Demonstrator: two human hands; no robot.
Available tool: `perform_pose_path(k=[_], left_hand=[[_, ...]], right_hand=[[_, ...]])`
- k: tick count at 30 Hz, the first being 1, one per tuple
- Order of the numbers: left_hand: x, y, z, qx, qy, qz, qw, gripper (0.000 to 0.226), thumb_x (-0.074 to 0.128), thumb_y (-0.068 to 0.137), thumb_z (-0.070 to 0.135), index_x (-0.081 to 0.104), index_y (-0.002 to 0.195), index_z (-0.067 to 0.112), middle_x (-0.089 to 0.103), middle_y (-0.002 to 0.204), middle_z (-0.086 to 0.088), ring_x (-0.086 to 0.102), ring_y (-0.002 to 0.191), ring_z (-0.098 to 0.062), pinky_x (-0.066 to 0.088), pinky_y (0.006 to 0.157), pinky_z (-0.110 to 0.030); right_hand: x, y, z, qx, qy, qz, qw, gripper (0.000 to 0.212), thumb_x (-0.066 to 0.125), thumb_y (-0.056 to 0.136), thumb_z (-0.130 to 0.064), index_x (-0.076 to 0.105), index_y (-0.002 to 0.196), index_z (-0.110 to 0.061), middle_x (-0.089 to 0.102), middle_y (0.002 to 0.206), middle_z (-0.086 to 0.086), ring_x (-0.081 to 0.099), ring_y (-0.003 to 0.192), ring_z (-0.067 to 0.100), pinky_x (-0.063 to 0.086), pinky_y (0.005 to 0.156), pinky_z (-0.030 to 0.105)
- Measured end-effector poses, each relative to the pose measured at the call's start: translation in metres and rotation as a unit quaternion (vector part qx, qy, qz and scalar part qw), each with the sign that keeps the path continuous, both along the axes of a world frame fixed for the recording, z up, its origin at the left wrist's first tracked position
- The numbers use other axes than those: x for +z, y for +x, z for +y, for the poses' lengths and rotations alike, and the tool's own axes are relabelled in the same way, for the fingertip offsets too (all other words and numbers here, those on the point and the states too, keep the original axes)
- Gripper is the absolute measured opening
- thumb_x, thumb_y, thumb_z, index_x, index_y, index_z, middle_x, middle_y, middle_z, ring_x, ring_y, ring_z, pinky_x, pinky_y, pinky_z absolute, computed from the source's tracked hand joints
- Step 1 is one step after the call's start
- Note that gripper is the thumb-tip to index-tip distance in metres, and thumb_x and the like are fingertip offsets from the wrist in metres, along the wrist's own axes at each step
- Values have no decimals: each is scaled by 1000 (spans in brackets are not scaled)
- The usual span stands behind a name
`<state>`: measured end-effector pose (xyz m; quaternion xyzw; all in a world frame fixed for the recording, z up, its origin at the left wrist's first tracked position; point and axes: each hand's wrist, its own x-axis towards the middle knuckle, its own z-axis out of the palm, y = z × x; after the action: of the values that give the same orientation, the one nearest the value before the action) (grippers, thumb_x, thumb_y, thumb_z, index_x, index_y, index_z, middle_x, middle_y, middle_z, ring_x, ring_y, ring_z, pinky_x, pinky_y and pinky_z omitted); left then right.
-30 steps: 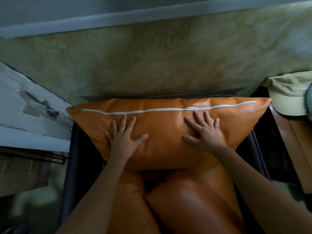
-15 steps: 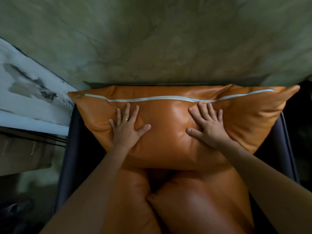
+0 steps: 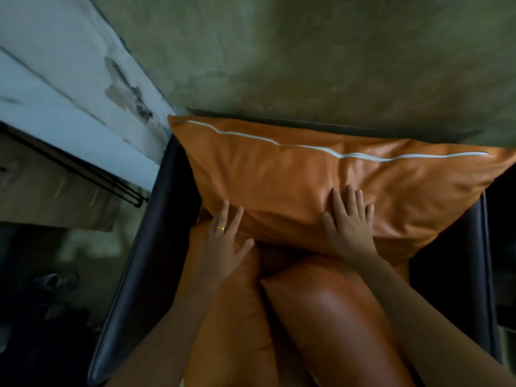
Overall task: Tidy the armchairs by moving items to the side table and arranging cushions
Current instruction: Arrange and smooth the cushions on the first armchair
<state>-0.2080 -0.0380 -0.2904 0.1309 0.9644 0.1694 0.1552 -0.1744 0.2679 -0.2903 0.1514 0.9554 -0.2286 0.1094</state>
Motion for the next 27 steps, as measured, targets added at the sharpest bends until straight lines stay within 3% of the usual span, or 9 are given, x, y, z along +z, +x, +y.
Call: perform_pose_path(k=[2,7,12,15,17,20,23,25,27], left_hand=[[-1,33,-20,64,14,-52,997,86,44,90,74,10,160,37,-9,169,1,13,154,-29,33,115,-47],[-11,106,-69,163,-22,-174,971,99,36,79,88,-6,157,46,-17,167,9,1,155,-26,24,121,-53],[-27,154,-98,334,121,-230,906,97,44,76,91,-11,150,60,11,168,4,30,148,-27,32,117,-52],[-32,165,-108,369,206,-250,871,91,48,80,86,-2,151,60,24,165,6,39,143,-23,38,114,-51],[-37,166,-116,371,241,-256,860,87,47,79,88,1,148,65,28,163,8,43,140,-21,43,110,-53],[-42,161,-124,363,275,-274,847,87,52,82,82,3,151,61,31,160,9,49,131,-17,49,102,-42],[-48,155,-131,362,318,-310,819,90,56,85,72,-1,153,55,32,158,5,52,125,-17,51,95,-39],[-54,152,-136,388,349,-340,782,94,60,85,69,-2,155,52,28,161,2,49,129,-22,51,97,-44],[-58,149,-141,398,361,-366,759,94,61,87,65,-1,155,51,29,161,0,52,123,-21,53,90,-41]], right_hand=[[3,11,-27,-11,-39,21,999,81,23,89,-62,18,160,-24,7,168,13,0,155,34,2,121,56],[4,38,-98,-40,-227,60,971,74,43,96,-49,13,160,-25,1,169,5,-8,155,24,3,124,44],[-6,73,-171,48,-352,-29,934,69,51,103,-31,6,154,-43,2,168,-8,-5,154,12,8,125,35],[-18,94,-205,90,-327,-69,938,68,50,103,-30,4,151,-45,7,162,-19,-3,151,3,3,127,42],[-24,101,-221,98,-313,-79,941,69,48,104,-32,2,155,-41,5,165,-15,-6,151,3,-4,126,45],[-30,107,-240,95,-311,-107,940,71,46,104,-38,-1,158,-37,-10,167,-9,-19,151,8,-11,124,43],[-36,114,-250,62,-304,-86,947,71,47,103,-43,-3,155,-43,-15,161,-23,-21,148,3,-6,126,45],[-41,121,-254,31,-302,-63,951,71,46,101,-51,-5,150,-54,-16,155,-37,-16,151,1,3,127,48],[-45,130,-258,3,-301,-53,952,70,43,97,-61,-5,146,-63,-14,152,-45,-8,153,2,10,126,51]])
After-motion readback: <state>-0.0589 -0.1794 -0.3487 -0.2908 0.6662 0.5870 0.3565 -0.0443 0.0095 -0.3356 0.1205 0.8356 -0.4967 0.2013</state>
